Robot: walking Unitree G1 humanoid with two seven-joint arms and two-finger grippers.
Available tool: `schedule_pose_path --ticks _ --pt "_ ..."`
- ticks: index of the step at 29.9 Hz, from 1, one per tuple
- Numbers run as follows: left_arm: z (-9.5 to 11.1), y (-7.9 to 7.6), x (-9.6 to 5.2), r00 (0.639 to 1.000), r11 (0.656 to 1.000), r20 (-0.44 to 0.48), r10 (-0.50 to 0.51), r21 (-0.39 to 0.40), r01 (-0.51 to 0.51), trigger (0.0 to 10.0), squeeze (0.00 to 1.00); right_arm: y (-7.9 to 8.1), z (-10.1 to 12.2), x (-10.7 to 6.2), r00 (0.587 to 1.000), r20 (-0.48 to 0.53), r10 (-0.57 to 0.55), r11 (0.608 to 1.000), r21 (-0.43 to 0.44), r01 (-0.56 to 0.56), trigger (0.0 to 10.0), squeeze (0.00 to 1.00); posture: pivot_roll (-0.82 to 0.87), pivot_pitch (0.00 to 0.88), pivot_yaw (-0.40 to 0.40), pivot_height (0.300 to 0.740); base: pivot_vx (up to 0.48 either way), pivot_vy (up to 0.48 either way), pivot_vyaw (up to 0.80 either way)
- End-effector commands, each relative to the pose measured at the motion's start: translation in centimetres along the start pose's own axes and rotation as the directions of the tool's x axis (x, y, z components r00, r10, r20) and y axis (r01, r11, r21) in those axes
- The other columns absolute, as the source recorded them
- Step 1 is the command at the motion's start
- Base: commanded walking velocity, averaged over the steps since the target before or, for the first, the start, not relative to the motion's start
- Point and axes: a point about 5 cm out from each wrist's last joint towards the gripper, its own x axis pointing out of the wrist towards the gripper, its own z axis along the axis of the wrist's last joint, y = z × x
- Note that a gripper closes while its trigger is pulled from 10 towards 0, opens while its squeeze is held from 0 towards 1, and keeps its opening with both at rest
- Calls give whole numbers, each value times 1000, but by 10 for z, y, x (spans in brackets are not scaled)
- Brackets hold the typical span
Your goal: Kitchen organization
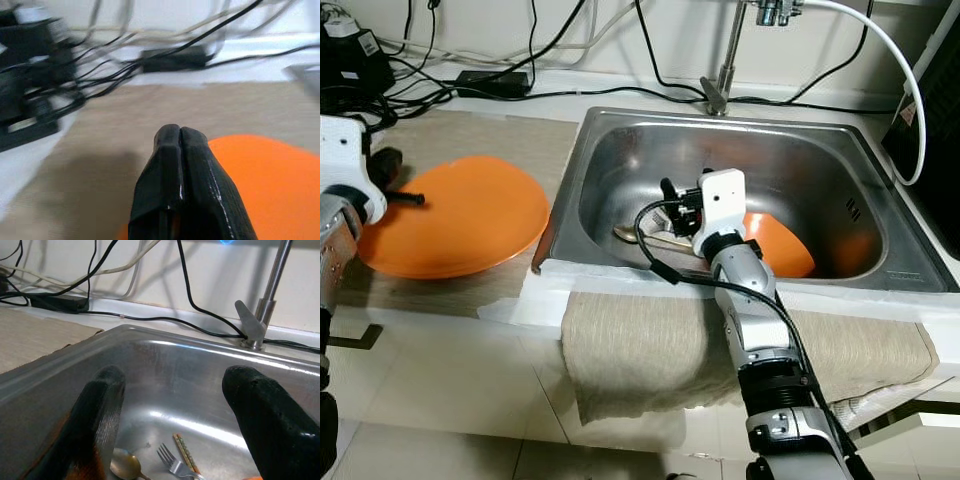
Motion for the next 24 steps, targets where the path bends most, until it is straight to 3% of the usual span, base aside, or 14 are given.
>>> schedule_pose_path --ticks 1,4,8,13,24 --pt "14 -4 1 999 1000 27 -26 -3 26 10000 0 -1 0 0 1000 4 1 1000 -9 -1 10000 0 45 0 0 740 0 0 0" --pt "9 7 1 1000 994 -26 -12 110 15 10000 0 0 0 0 1000 3 1 1000 -9 -1 10000 0 44 0 2 740 0 0 0" --pt "-9 22 -3 991 984 -130 19 177 4 10000 0 -1 -1 -1 1000 1 1 1000 -9 -1 10000 0 44 0 4 740 0 0 0" --pt "-22 40 -14 973 980 -225 44 201 2 10000 0 -2 -3 -2 1000 -4 2 1000 -16 -2 10000 0 48 0 0 740 0 0 0" --pt "-44 48 -25 946 976 -321 47 215 25 10000 0 -1 -3 -2 1000 -9 11 1000 -18 -11 10000 0 51 0 -3 740 0 0 0"
